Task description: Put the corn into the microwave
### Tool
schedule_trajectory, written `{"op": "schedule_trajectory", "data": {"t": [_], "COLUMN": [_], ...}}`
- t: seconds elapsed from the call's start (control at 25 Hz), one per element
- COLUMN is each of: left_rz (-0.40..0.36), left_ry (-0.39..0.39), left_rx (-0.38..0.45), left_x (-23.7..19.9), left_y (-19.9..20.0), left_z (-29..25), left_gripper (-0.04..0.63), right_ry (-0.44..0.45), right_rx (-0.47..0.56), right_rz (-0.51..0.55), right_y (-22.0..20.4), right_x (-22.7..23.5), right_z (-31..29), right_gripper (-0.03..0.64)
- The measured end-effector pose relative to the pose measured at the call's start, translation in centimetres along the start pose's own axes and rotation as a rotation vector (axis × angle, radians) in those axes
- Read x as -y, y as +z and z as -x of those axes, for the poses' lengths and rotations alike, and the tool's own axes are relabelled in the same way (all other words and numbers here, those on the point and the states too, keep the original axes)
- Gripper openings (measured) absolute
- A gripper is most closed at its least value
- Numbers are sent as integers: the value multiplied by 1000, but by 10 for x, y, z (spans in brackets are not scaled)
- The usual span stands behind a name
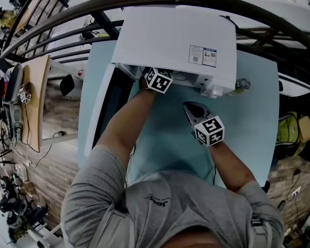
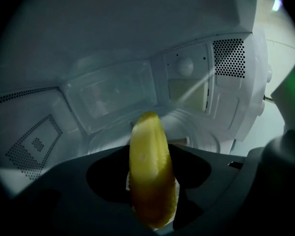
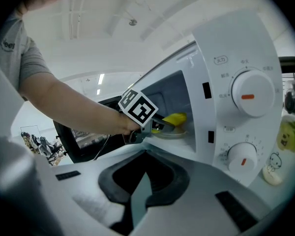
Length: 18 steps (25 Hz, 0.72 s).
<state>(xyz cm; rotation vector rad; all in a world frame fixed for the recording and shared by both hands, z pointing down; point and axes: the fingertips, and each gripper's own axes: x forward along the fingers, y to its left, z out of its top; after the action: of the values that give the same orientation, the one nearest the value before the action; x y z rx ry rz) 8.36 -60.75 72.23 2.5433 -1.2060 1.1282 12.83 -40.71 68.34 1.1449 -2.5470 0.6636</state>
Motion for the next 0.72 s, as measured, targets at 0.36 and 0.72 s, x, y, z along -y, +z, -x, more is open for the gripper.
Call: {"op": "schedule_trajectory", "data": {"t": [0.36, 0.72], "left_rz": [22, 18], "left_ry": [37, 58], "left_rx": [49, 53], "left_x": [-2, -1], "left_y": [-3, -2], "left_z": [1, 3], "left_gripper": [250, 249], "right_ry": [-6, -6], "right_rx": [-2, -5], "right_rz": [-1, -1], "right_y": [-3, -5], "right_x": [0, -3], "right_z": [3, 6], "right_gripper": [18, 17]}}
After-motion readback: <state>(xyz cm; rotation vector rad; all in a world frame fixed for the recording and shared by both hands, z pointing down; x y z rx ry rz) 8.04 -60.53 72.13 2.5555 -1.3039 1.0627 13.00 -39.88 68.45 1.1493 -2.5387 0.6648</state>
